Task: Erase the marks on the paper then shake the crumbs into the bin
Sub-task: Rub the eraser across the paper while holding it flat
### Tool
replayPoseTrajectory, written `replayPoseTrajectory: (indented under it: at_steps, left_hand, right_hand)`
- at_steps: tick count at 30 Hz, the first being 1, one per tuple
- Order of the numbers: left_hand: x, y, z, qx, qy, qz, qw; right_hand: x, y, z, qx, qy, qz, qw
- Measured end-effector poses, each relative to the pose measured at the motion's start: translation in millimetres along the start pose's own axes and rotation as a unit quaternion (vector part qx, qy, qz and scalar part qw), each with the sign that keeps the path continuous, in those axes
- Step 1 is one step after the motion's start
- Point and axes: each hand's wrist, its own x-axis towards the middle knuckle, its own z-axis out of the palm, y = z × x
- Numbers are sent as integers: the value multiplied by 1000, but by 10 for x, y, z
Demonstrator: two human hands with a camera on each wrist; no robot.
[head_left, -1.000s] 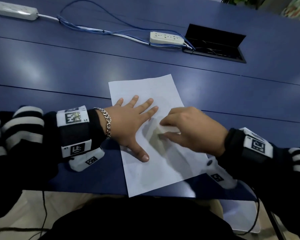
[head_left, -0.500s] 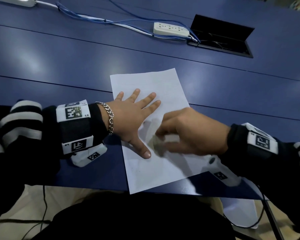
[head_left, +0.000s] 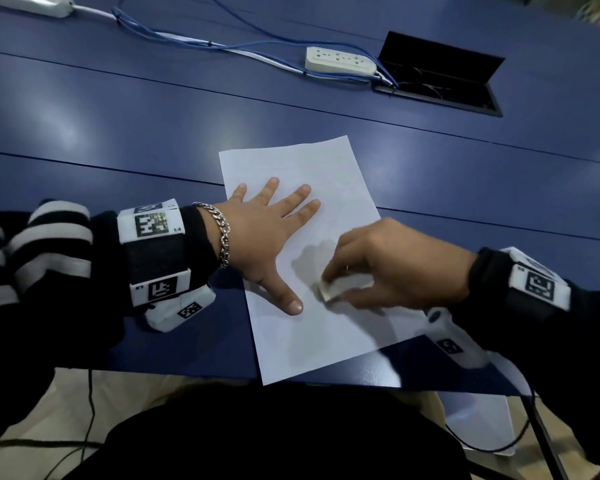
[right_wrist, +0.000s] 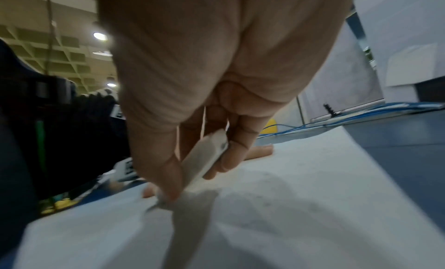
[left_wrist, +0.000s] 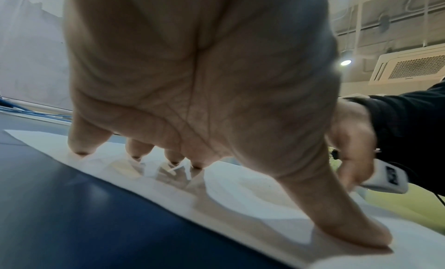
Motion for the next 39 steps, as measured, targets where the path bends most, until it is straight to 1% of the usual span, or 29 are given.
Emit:
replayPoseTrajectory:
  at_steps: [2, 3, 4, 6, 7, 8, 10, 11, 12, 15, 16, 19, 20, 21, 23, 26, 28, 32, 34, 37, 39]
  left_hand:
    - [7, 4, -7, 1, 0, -1, 1000]
    - [9, 6, -9, 1, 0, -1, 1000]
    - [5, 5, -11, 0, 1, -2, 1000]
    - [-7, -2, -7, -1, 11, 1, 1000]
    - [-14, -7, -2, -1, 21, 3, 1000]
    - [-24, -12, 3, -3, 31, 4, 1000]
    - [-59, -3, 15, -1, 46, 1, 999]
    - [-75, 14, 19, 2, 49, -3, 999]
    - [-93, 37, 19, 7, 50, -8, 999]
    - [-160, 138, 48, 32, 58, -17, 998]
    - [-187, 180, 67, 43, 74, -16, 996]
    - [-273, 289, 97, 71, 154, -10, 985]
    - [-282, 299, 70, 66, 167, -7, 984]
    - [-267, 283, 32, 47, 167, -1, 985]
    - [-176, 191, -33, 14, 127, 1, 992]
    - [-38, 81, -49, 23, 67, -2, 997]
    - [4, 47, -14, 2, 42, -5, 999]
    - [22, 54, -18, -4, 25, -12, 1000]
    - [34, 60, -26, -4, 21, -17, 1000]
    - [52, 65, -17, 2, 20, -19, 1000]
    - [57, 63, -9, 4, 19, -19, 1000]
  right_hand:
    - [-4, 40, 18, -12, 63, 33, 997]
    - [-36, 22, 65, -14, 81, 35, 996]
    - [-88, -16, 119, -10, 84, 28, 996]
    - [-252, -92, 203, 13, 44, 12, 999]
    - [-342, -77, 205, 17, 36, 13, 999]
    - [-423, -21, 182, 19, 55, 26, 998]
    - [-578, 127, 122, 30, 139, 88, 986]
    - [-645, 187, 104, 32, 165, 119, 978]
    - [-699, 236, 104, 28, 172, 137, 975]
    - [-801, 298, 191, 11, 134, 136, 981]
    - [-822, 302, 203, 14, 127, 137, 982]
    - [-855, 302, 157, 16, 95, 145, 985]
    - [-859, 303, 124, 15, 80, 146, 986]
    - [-851, 300, 84, 13, 64, 147, 987]
    - [-783, 297, -1, 5, 54, 140, 989]
    - [-540, 269, -71, -37, 99, 119, 987]
    - [-334, 208, -45, -65, 108, 104, 987]
    - [-42, 171, 17, -91, 56, 65, 992]
    - [65, 213, -19, -94, 60, 71, 991]
    - [126, 262, -4, -82, 92, 85, 989]
    - [65, 213, 47, -72, 78, 57, 993]
